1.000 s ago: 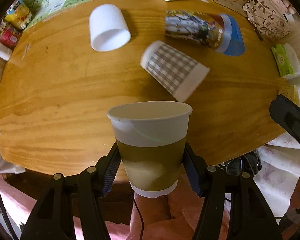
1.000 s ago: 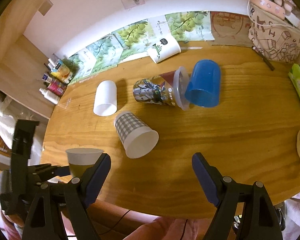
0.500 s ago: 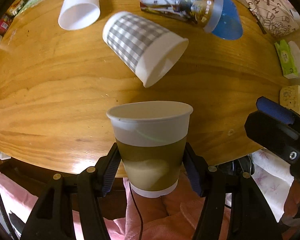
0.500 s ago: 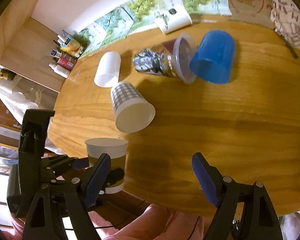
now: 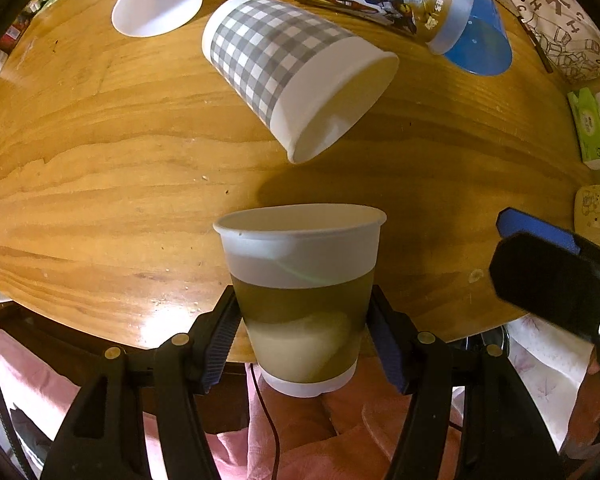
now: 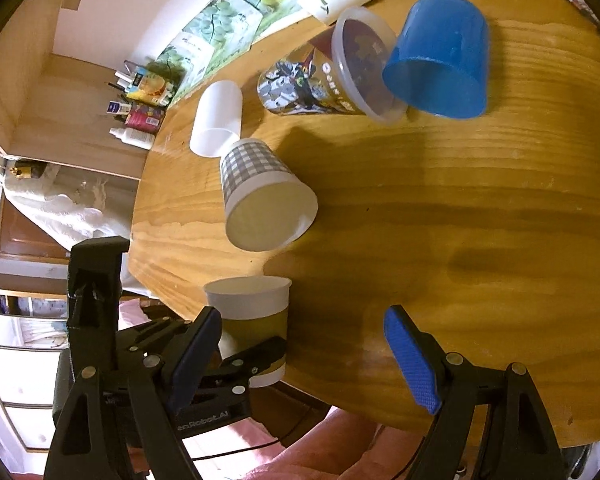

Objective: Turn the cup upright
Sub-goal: 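Carry the upright cup in the left tool toward the right tool, then close the right tool on the cup while the left tool releases it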

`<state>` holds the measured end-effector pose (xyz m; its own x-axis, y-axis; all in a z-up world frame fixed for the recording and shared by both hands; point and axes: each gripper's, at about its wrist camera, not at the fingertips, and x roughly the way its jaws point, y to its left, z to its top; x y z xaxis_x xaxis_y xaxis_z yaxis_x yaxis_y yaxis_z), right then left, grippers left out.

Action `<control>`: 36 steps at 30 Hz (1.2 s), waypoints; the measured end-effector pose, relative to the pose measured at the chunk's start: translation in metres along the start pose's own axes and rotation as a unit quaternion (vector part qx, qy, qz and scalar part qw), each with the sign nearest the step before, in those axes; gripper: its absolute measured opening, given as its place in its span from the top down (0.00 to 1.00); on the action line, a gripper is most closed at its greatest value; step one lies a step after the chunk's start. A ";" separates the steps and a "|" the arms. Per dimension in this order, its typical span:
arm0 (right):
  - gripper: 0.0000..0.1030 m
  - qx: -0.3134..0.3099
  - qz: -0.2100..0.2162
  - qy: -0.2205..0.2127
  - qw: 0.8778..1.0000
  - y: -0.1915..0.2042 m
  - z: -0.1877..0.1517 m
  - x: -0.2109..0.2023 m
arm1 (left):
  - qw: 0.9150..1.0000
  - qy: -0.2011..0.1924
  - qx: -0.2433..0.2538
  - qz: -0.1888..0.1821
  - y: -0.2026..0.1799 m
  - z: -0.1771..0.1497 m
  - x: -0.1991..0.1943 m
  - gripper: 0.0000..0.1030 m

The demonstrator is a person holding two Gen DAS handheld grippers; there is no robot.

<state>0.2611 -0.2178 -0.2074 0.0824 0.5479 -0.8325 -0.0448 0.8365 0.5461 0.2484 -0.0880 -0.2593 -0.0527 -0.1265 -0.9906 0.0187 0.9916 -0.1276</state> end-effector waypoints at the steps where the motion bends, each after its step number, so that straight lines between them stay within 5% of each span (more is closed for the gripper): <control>1: 0.19 0.000 0.003 0.002 1.000 0.000 0.001 0.001 | 1.000 -0.001 0.000 0.000 -0.001 0.001 0.000 0.35; 10: 0.19 -0.001 0.034 0.035 0.999 0.003 0.006 0.011 | 1.000 0.002 -0.005 -0.009 0.000 0.010 -0.009 0.34; 12: 0.19 0.000 0.038 0.043 0.998 0.004 0.007 0.014 | 1.000 0.000 -0.008 -0.013 -0.001 0.009 -0.012 0.21; 36: 0.18 -0.021 0.042 0.134 0.990 0.025 0.024 0.063 | 0.998 -0.043 -0.044 -0.028 0.028 -0.027 -0.069 0.21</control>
<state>0.2893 -0.1628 -0.2440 -0.1907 0.5936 -0.7818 -0.0820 0.7840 0.6153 0.2253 -0.0502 -0.1928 0.0352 -0.1805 -0.9829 -0.0705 0.9807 -0.1826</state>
